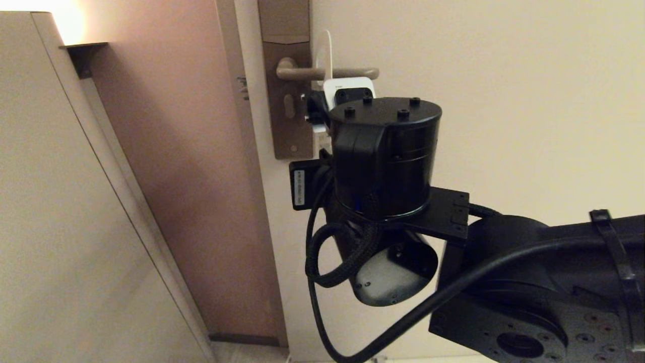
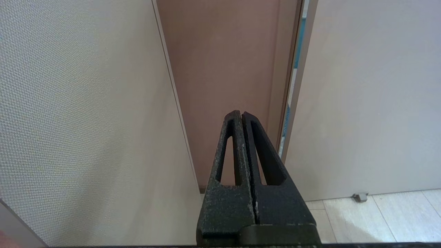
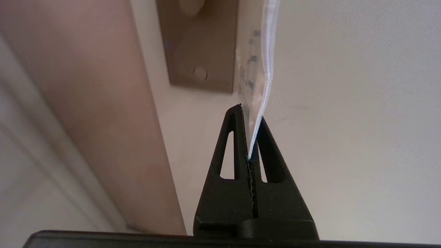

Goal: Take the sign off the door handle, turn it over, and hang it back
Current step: Hang the sign back with the other side facing out

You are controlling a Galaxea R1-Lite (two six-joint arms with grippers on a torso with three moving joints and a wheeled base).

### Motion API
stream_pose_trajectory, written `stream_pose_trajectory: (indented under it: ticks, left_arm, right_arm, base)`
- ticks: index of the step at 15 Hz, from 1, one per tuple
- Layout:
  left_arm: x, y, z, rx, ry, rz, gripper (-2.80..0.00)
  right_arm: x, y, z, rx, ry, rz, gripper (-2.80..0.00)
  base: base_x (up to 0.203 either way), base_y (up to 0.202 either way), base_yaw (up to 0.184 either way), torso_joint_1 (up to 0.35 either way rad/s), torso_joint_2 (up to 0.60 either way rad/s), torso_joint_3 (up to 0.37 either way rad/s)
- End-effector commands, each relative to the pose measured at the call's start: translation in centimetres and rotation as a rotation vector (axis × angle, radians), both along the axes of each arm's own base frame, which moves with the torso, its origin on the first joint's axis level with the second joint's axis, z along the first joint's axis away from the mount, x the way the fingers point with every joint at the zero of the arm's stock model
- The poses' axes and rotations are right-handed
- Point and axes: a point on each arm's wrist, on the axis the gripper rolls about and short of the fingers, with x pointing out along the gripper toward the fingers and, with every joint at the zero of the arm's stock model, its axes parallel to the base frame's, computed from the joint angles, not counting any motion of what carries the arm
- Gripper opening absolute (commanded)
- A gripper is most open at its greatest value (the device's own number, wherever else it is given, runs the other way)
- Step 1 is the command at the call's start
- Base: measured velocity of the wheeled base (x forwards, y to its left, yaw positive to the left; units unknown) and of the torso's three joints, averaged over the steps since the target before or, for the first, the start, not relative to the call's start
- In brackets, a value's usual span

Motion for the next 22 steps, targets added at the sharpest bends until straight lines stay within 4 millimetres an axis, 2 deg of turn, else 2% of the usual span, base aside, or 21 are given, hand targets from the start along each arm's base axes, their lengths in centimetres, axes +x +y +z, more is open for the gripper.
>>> stream_pose_trajectory:
  ticks: [1,7,22]
  left_arm:
    - [0.0,0.0,0.0,0.000,0.001,0.000,-2.80]
    - [0.0,0.0,0.0,0.000,0.001,0.000,-2.80]
    - [0.0,0.0,0.0,0.000,0.001,0.000,-2.80]
  right_arm:
    - [0.5,1.3,-0.7,0.002,-0.002,-0.017,-2.80]
    - [1.3,3.4,-1.0,0.065,-0.039,-0.018,-2.80]
    - [2.5,5.8,-4.1,-0.001,-0.021,-0.047,-2.80]
  base:
    - [0.000,0.000,0.000,0.000,0.00,0.000]
    - [0.000,0.000,0.000,0.000,0.00,0.000]
    - [0.000,0.000,0.000,0.000,0.00,0.000]
